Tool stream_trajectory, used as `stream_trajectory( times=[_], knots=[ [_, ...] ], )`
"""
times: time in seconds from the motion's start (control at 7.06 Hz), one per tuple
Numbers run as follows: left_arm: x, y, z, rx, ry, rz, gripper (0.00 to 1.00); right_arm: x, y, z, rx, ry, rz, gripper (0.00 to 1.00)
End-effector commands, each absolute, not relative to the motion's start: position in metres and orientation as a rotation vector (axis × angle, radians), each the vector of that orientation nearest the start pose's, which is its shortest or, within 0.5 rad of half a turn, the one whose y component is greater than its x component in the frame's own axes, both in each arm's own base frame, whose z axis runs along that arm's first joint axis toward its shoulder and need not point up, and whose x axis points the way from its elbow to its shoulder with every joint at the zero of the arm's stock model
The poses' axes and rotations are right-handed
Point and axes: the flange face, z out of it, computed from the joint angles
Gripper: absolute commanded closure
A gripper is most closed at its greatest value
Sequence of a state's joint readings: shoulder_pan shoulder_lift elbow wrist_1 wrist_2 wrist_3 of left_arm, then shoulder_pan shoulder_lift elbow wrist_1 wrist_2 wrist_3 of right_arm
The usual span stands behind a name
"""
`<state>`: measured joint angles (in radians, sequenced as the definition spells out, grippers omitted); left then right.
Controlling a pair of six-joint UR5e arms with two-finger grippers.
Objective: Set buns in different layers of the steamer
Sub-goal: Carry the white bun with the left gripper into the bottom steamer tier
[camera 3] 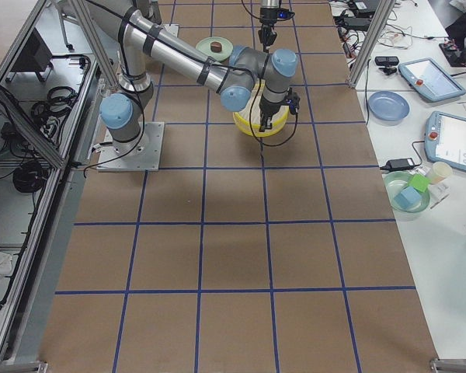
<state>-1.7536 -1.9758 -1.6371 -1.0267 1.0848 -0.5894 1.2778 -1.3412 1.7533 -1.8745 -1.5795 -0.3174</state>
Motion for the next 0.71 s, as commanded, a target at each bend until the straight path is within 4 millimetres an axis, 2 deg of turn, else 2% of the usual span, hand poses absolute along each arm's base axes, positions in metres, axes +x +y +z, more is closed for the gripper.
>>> stream_trajectory(
  times=[0.0,0.28,0.57],
  knots=[
    [-0.319,-0.584,0.265,-0.745,3.578,0.176,0.89,-0.03,-0.559,0.308,-0.039,3.11,0.17,1.0],
    [-0.335,-0.576,0.264,-0.774,3.565,0.176,0.0,-0.03,-0.559,0.308,-0.039,3.109,0.169,1.0],
    [-0.331,-0.576,0.275,-0.767,3.531,0.1,0.0,-0.03,-0.559,0.308,-0.039,3.108,0.171,1.0]
  ],
)
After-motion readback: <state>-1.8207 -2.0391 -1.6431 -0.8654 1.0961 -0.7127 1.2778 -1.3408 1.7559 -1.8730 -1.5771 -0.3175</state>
